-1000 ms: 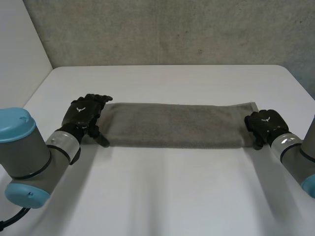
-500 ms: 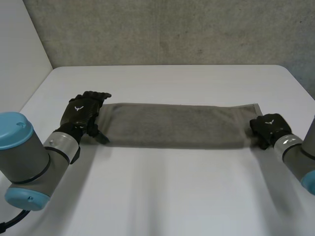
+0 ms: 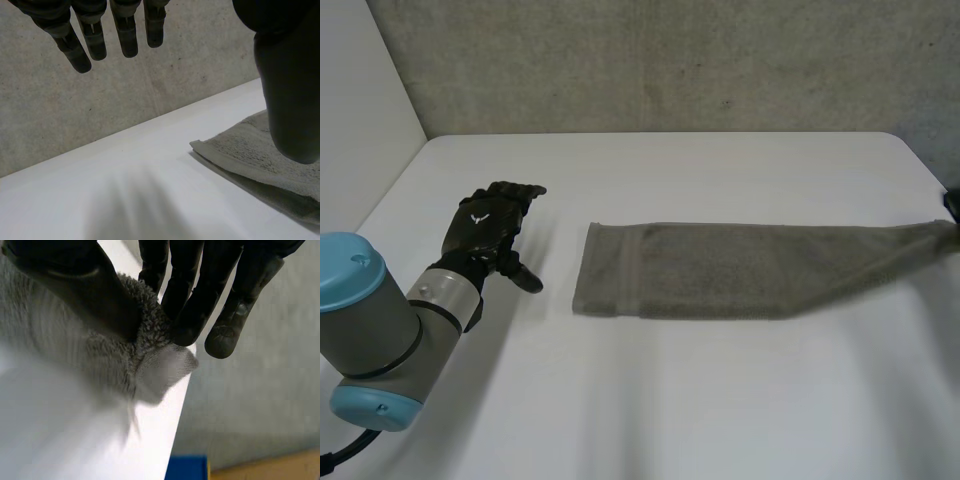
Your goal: Fold the towel.
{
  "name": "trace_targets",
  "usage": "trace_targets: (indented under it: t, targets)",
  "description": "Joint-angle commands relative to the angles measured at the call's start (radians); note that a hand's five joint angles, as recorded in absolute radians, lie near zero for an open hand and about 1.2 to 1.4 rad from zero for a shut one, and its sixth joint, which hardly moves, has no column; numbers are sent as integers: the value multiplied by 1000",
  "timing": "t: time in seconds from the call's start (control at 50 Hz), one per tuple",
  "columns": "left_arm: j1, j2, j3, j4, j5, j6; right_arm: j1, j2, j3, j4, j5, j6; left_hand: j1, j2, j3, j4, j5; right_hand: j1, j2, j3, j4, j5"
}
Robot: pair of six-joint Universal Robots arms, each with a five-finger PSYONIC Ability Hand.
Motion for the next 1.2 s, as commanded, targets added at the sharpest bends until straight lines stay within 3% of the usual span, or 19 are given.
trace_targets:
  t: [0.02, 0.1, 0.12, 0.16, 0.3, 0.32, 0.34, 0.36, 0.38, 0.42, 0.48, 0.54, 0.62, 0.7, 0.82, 0.86, 0.98, 1.12, 1.2]
  targets:
    - [-3, -2, -1, 12, 0, 2, 317, -28, -123, 27, 1, 100, -73, -73, -69, -87, -211, 69, 69, 59, 59, 67]
    - [-3, -3, -1, 17, 0, 5, 545, -9, -188, 20, 3, 146, -73, -73, -69, -87, -211, 69, 69, 59, 59, 67]
    - [-3, -3, -1, 17, 0, 5, 546, -8, -188, 20, 3, 146, -73, -73, -69, -87, -211, 69, 69, 59, 59, 67]
    - [-3, -3, -1, 17, 0, 6, 691, 66, -228, 6, 7, 139, -73, -73, -69, -87, -211, 69, 69, 59, 59, 67]
    - [-4, -8, -1, 17, 2, 14, 877, 228, -303, 8, 15, 136, -73, -73, -69, -87, -211, 69, 69, 59, 59, 67]
    - [-4, -14, -1, 18, 2, 15, 891, 245, -309, 8, 16, 138, -76, -76, -72, -90, -214, -154, -154, -164, -164, -156]
    - [-4, -14, -1, 18, 2, 15, 891, 245, -309, 8, 16, 138, -76, -76, -72, -90, -214, -156, -156, -166, -166, -158]
    - [-4, -19, -1, 18, 2, 15, 894, 254, -309, 9, 26, 139, -73, -73, -69, -87, -211, -519, -519, -529, -529, -522]
    - [-6, -20, 0, 18, 2, 15, 894, 254, -309, 9, 26, 139, -73, -73, -69, -87, -211, -523, -523, -533, -533, -525]
    - [-6, -20, 0, 18, 2, 15, 896, 257, -303, 11, 70, 139, -73, -73, -69, -87, -211, -1006, -1006, -1016, -1015, -1008]
    - [-6, -20, 0, 18, 2, 17, 888, 237, -285, 23, 148, 150, -73, -73, -69, -87, -211, -1153, -1153, -1163, -1163, -1155]
    - [-6, -20, -1, 18, 2, 15, 884, 212, -268, 34, 191, 153, -73, -73, -69, -87, -211, -1153, -1153, -1163, -1163, -1155]
    - [-8, -20, -1, 18, 2, 15, 812, 60, -126, 60, 257, 179, -73, -73, -69, -87, -211, -1153, -1153, -1163, -1163, -1155]
    - [-14, -20, -1, 18, 2, 15, 677, -48, 77, 51, 192, 207, -76, -76, -72, -90, -214, -1153, -1153, -1163, -1163, -1155]
    - [-21, -22, -3, 18, 2, 15, 581, -70, 220, 8, 99, 207, -76, -76, -72, -90, -214, -1063, -1063, -1073, -1073, -1065]
    - [-27, -22, -7, 18, 2, 15, 511, -65, 283, -44, 63, 207, -76, -76, -72, -90, -214, -917, -917, -927, -927, -919]
    - [-38, -20, -10, 18, 2, 17, 474, -45, 311, -109, 52, 208, -76, -76, -72, -90, -214, -673, -673, -683, -683, -675]
    - [-49, -19, -17, 34, 0, 17, 460, 31, 265, -152, 50, 263, -76, -76, -72, -90, -214, 21, 21, 11, 11, 19]
    - [-52, -11, -38, 72, 0, 17, 437, 25, 274, -160, 46, 350, -73, -73, -69, -87, -211, 69, 69, 59, 59, 67]
